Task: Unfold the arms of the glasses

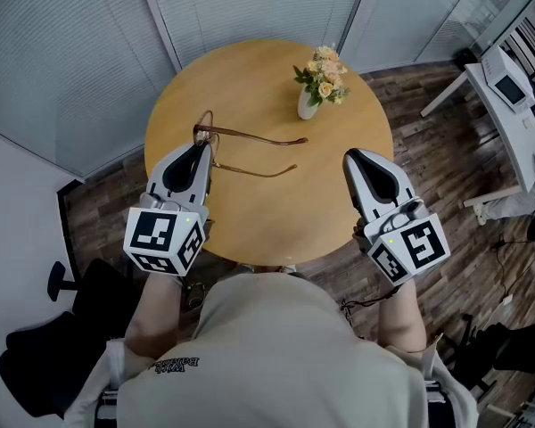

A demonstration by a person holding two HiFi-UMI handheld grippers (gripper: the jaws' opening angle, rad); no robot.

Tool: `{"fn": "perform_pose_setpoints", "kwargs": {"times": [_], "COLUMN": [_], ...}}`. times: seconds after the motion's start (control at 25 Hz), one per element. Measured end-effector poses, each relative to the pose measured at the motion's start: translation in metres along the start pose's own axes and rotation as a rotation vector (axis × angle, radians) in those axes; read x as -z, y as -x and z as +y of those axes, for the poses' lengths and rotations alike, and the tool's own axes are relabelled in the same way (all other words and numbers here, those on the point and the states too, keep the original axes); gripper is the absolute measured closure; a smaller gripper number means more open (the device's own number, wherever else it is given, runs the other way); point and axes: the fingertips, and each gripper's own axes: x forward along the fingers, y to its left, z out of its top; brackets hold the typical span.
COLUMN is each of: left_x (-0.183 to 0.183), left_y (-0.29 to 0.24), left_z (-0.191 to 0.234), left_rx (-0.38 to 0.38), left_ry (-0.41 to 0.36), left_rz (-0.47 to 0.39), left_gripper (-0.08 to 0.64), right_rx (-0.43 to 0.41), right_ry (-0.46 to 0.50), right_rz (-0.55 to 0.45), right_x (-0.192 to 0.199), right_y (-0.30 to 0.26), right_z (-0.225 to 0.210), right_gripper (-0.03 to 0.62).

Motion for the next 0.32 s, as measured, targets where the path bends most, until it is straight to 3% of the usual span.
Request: {"fn": "perform_pose_setpoints", "kwargs": {"times": [0.32], "left_x": [-0.0021], "left_y": [0.0072], "left_z": [-0.0016], "left_rx": [0.007], "left_ry": [-0.008], "left_rz": [-0.002], "left_gripper": [0.524], "right_rx": [0.020], "right_ry": [-0.031], "right_rz": [-0.018], "right_x": [-0.0037], "right_y": [0.0067], "right_z": [0.0024], "right_gripper": [0.555]}}
